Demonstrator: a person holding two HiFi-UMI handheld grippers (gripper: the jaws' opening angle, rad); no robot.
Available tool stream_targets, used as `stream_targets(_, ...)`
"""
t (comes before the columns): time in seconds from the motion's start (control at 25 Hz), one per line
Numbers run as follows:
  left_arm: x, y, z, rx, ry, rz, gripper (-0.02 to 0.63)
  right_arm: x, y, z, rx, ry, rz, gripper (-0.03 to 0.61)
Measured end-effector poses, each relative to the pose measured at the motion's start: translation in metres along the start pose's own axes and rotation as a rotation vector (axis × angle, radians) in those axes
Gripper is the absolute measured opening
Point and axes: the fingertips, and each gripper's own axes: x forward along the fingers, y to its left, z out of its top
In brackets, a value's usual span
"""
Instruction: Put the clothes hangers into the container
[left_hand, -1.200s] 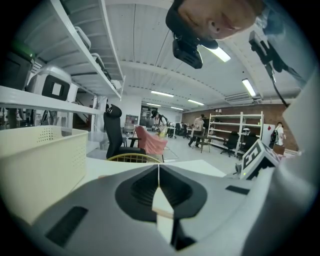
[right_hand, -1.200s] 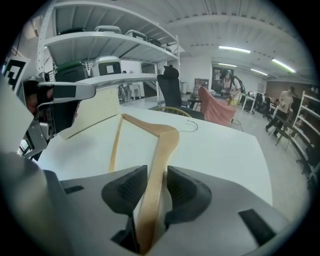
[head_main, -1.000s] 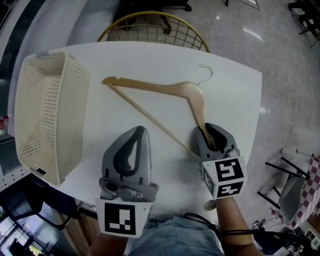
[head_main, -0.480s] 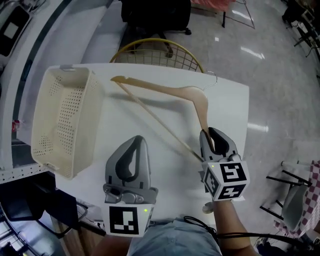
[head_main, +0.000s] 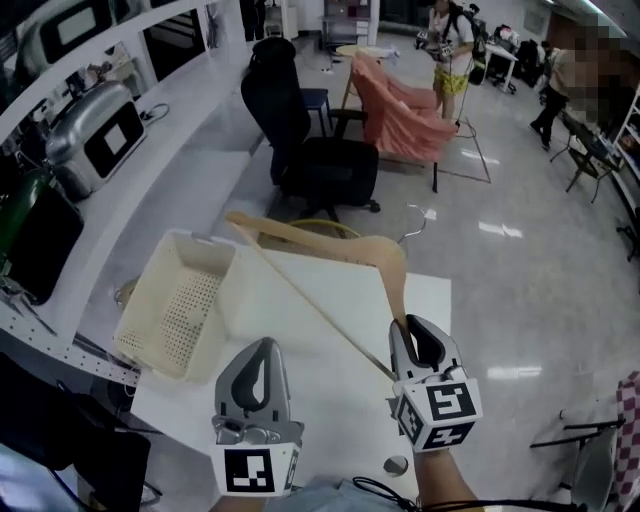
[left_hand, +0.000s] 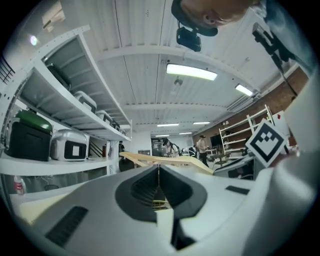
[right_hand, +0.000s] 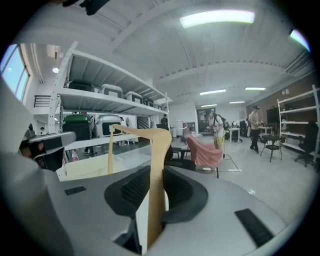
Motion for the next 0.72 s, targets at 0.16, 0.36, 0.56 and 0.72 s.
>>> stream_targets(0.16, -0.022, -0.007, 0.032, 0.029, -0.059, 0.040, 0.014, -0.033, 0.003, 0.018, -0.019, -0.053, 0.017, 0.088)
stream_targets(0.36, -0.046, -0.014, 0.058, 0.068, -0.117, 0.067, 0.014, -0.057, 0.006, 0.029, -0.036, -0.095, 0.031, 0.089)
stream_targets(0.56, -0.069, -0.021, 0.064, 0.077, -0.108, 0.092, 0.014, -0.072, 0.011, 0.024, -0.038, -0.102, 0.057, 0.088)
stream_targets(0.72, -0.084, -0.024, 0.066, 0.063, -0.078, 0.104, 0.014, -0.076, 0.020, 0.018, -0.036, -0.100, 0.089, 0.089)
